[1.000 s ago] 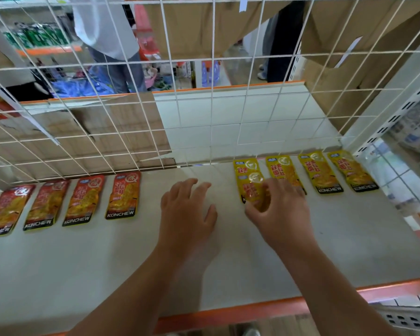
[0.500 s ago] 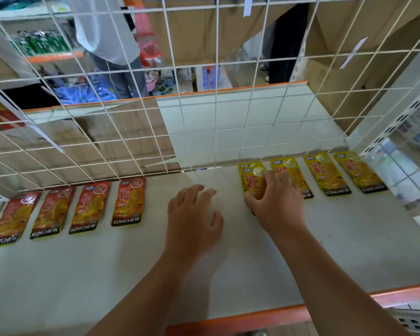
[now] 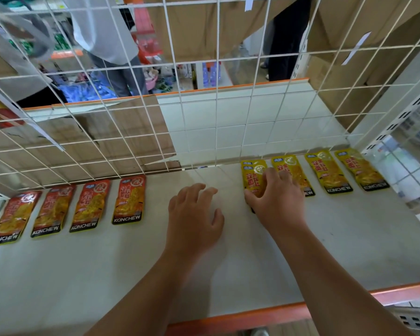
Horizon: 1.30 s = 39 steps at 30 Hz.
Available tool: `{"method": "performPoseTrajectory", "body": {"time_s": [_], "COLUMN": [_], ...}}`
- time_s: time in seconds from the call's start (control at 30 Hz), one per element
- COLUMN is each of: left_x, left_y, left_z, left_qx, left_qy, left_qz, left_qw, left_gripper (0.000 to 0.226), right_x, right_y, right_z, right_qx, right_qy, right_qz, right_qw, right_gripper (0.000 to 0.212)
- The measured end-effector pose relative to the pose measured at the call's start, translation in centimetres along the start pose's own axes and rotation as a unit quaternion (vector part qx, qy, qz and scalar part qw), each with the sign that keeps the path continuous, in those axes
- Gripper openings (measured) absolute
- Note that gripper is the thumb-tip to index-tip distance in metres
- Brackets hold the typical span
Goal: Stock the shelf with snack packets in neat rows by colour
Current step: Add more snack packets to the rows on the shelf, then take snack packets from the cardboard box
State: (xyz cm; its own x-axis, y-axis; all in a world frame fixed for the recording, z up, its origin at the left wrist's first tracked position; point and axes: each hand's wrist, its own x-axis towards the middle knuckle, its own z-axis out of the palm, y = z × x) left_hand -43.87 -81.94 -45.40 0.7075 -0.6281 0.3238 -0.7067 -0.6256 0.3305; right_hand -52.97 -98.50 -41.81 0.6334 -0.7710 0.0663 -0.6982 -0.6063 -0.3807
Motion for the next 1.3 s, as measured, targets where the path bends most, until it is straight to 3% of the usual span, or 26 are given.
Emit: {"method": "performPoseTrajectory", "body": {"time_s": [0.33, 1.3], "left_x": [0.0, 0.0], "left_y": [0.0, 0.0], "left_z": [-0.1, -0.2], "left_qx": [0.008, -0.007], "left_qy": [-0.008, -0.01], "left_qz": [0.001, -0.002], "left_qw": [1.0, 1.0], "left_gripper": [0.044, 0.042], "right_x": [0.5, 0.8], "right_y": [-0.8, -0.7], "right_z": [-0.3, -0.2], "right_qx": [-0.021, 0.005], "right_qy": [-0.025, -0.027], "right_qz": [0.009, 0.007], "right_qw": [0.999, 1.0], "right_gripper": [0.068, 0.06]}}
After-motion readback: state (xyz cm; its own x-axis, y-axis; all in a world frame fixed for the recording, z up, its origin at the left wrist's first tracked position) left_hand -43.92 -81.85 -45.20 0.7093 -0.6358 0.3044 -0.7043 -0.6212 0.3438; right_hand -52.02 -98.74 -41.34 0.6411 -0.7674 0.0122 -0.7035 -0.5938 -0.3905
